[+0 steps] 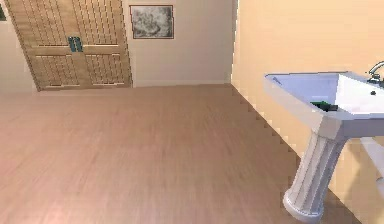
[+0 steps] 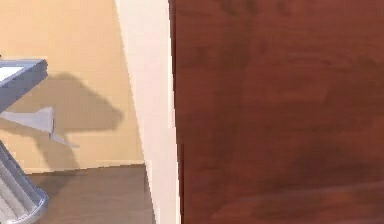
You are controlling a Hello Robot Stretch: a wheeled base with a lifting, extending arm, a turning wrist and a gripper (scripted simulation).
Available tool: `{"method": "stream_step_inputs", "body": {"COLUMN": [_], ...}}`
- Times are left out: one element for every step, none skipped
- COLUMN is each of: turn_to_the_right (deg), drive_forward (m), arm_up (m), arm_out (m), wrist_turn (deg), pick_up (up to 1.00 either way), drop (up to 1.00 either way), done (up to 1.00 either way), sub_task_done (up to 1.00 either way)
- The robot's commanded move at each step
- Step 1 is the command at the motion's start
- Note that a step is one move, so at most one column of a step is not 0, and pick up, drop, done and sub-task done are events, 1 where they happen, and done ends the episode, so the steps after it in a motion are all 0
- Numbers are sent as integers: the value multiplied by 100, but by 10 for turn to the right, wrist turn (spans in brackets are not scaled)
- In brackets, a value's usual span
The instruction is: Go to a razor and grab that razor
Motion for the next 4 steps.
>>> {"method": "stream_step_inputs", "body": {"turn_to_the_right": [90,0,-330,0], "drive_forward": [0,85,0,0], "arm_up": [0,0,0,50], "arm_out": [0,0,0,0], "wrist_turn": [0,0,0,0], "pick_up": [0,0,0,0], "drop": [0,0,0,0], "done": [0,0,0,0], "sub_task_done": [0,0,0,0]}}
